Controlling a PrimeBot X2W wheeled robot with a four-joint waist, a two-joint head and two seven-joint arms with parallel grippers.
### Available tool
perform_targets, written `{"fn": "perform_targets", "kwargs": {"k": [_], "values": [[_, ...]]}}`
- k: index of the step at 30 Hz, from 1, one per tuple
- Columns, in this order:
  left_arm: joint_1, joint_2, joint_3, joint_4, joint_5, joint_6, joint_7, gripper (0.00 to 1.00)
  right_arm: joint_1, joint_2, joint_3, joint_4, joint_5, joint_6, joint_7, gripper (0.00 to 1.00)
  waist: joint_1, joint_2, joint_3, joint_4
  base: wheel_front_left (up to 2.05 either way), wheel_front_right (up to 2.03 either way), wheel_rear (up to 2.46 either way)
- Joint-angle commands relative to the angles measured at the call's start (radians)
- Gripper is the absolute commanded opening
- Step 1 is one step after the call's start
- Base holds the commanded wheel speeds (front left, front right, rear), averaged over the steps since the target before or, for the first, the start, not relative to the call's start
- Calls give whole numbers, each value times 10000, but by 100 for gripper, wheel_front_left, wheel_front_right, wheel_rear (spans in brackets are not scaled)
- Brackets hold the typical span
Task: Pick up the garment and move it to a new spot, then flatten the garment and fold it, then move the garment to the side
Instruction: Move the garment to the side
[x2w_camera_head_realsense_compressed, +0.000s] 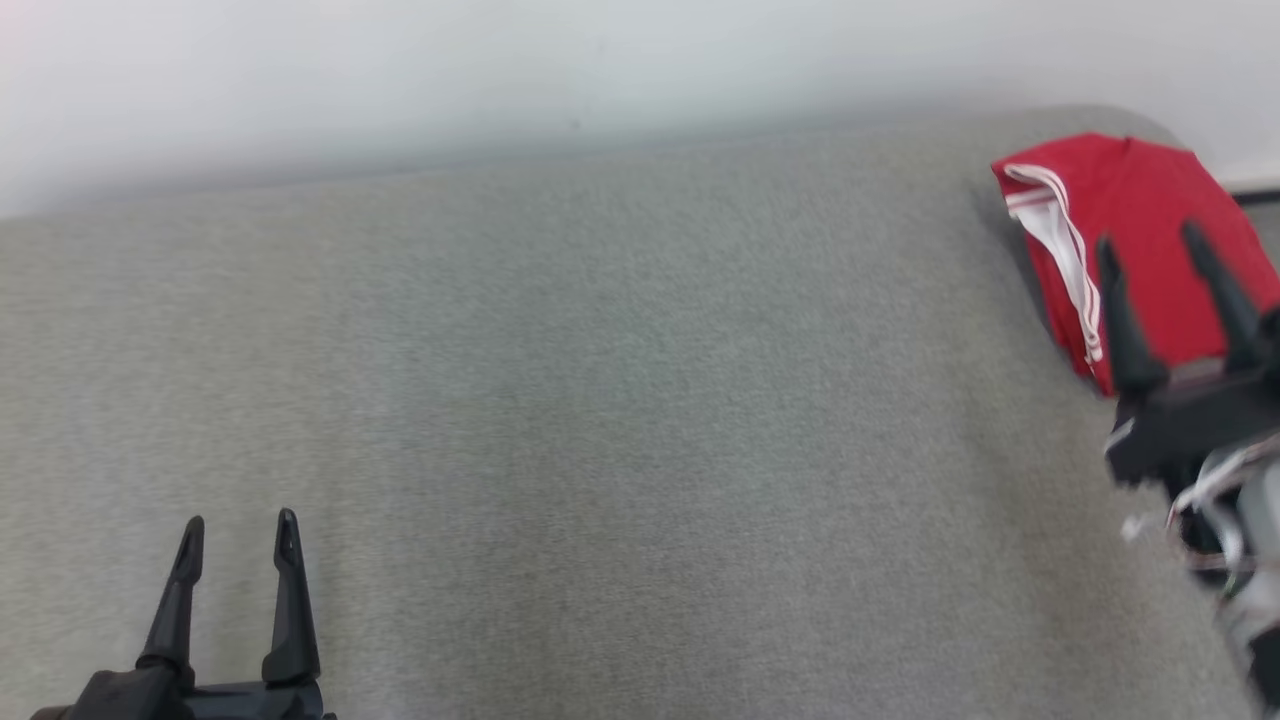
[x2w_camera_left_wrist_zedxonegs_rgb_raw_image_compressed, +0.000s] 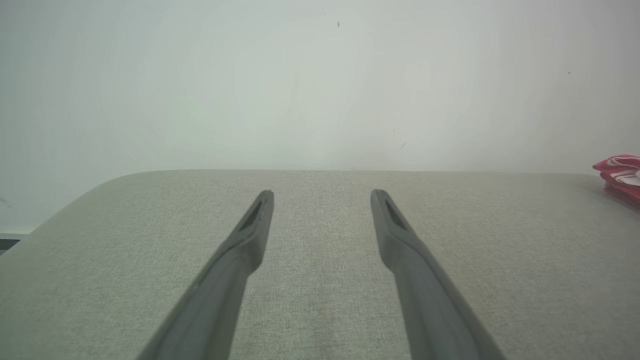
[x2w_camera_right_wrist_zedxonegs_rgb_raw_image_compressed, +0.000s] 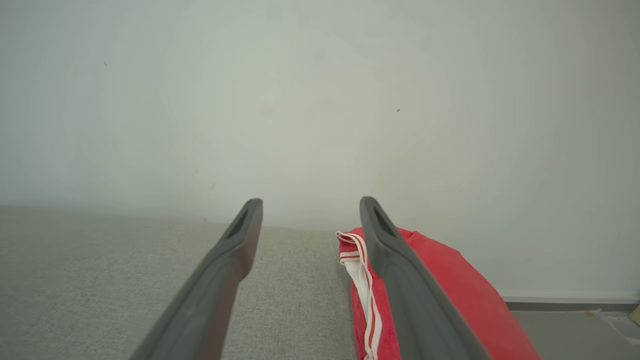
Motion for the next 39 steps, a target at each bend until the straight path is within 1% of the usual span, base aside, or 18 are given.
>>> {"fn": "perform_targets", "kwargs": {"k": [1,5,10,15,17,21,27,39], "values": [[176,-49,-2,57,-18,-38,-24,100,504,196,-276,-286,-142,-28,-36,100,2,0,-515,500,0,0,0],[180,-158,-24,249,-29,-53,-25,100,1911,862,-913,-1202,-456,-28,25,100,2,0,-773,720,0,0,0],[229,-256,34,404,-26,-95,-25,100,3359,1719,-1549,-2466,-971,-28,423,100,2,0,-980,813,0,0,0],[360,-272,76,504,46,-144,-26,100,4549,2351,-1919,-3613,-1623,-28,669,100,2,0,-1157,825,0,0,0],[438,-290,108,508,48,-156,-26,100,5029,2773,-2057,-3947,-1669,-28,813,100,2,0,-1207,816,0,0,0],[523,-325,185,509,43,-185,-26,100,5691,3268,-2178,-4642,-1910,-28,1007,100,2,0,-1261,749,0,0,0],[608,-368,171,575,87,-231,-26,100,6113,3577,-2222,-5002,-2065,-28,1069,100,2,0,-1313,669,0,0,0],[579,-512,192,764,126,-324,-27,100,5914,3812,-1694,-4314,-2023,-28,610,100,2,0,-1418,630,0,0,0]]}}
